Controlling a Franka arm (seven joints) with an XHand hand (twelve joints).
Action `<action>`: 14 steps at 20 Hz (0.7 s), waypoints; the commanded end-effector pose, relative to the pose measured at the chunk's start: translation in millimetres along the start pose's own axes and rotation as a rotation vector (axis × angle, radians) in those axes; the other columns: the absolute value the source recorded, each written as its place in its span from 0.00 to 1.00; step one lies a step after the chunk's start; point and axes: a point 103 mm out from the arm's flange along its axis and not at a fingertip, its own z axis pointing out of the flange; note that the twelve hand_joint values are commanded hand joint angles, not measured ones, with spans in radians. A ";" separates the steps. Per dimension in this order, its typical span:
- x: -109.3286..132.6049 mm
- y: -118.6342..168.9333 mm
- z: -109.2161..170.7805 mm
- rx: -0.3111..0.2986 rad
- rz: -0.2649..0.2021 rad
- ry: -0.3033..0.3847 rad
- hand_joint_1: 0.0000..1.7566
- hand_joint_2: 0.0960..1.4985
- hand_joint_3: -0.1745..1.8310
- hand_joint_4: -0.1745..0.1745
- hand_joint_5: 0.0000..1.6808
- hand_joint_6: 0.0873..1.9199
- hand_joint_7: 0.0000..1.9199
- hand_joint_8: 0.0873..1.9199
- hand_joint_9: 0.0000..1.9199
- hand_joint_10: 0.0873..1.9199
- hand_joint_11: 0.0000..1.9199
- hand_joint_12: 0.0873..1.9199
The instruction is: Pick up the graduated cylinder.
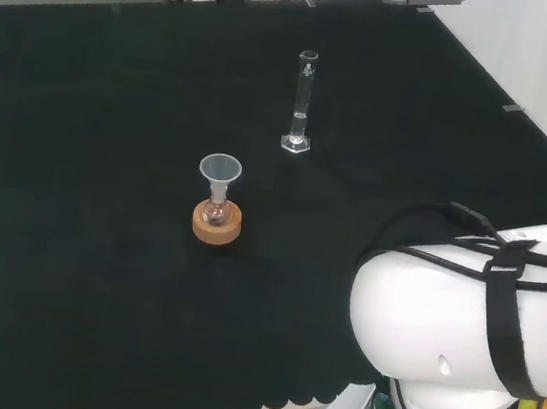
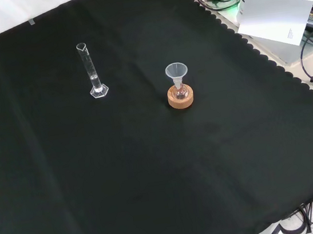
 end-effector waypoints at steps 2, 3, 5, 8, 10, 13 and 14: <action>-1.7 1.3 0.2 -0.004 0.001 -0.001 0.06 0.89 0.08 0.50 0.13 0.00 0.02 0.23 0.24 0.00 0.05 0.69; -2.8 2.3 0.2 -0.003 0.002 0.002 0.04 0.90 0.09 0.51 0.12 0.00 0.01 0.23 0.23 0.00 0.04 0.69; -4.9 3.9 0.1 -0.004 0.005 0.002 0.03 0.91 0.09 0.51 0.12 0.00 0.01 0.22 0.23 0.00 0.04 0.69; 0.2 3.5 1.5 -0.005 0.014 0.000 0.03 0.92 0.09 0.51 0.12 0.00 0.01 0.22 0.23 0.00 0.04 0.69; -1.2 7.0 3.6 0.002 0.022 0.001 0.03 0.92 0.09 0.51 0.12 0.00 0.01 0.22 0.23 0.00 0.04 0.69; -5.1 14.8 10.5 0.011 0.036 0.003 0.03 0.92 0.09 0.51 0.12 0.00 0.01 0.22 0.23 0.00 0.04 0.69; -6.2 17.2 13.5 0.014 0.042 0.005 0.03 0.92 0.09 0.51 0.12 0.00 0.01 0.22 0.23 0.00 0.04 0.69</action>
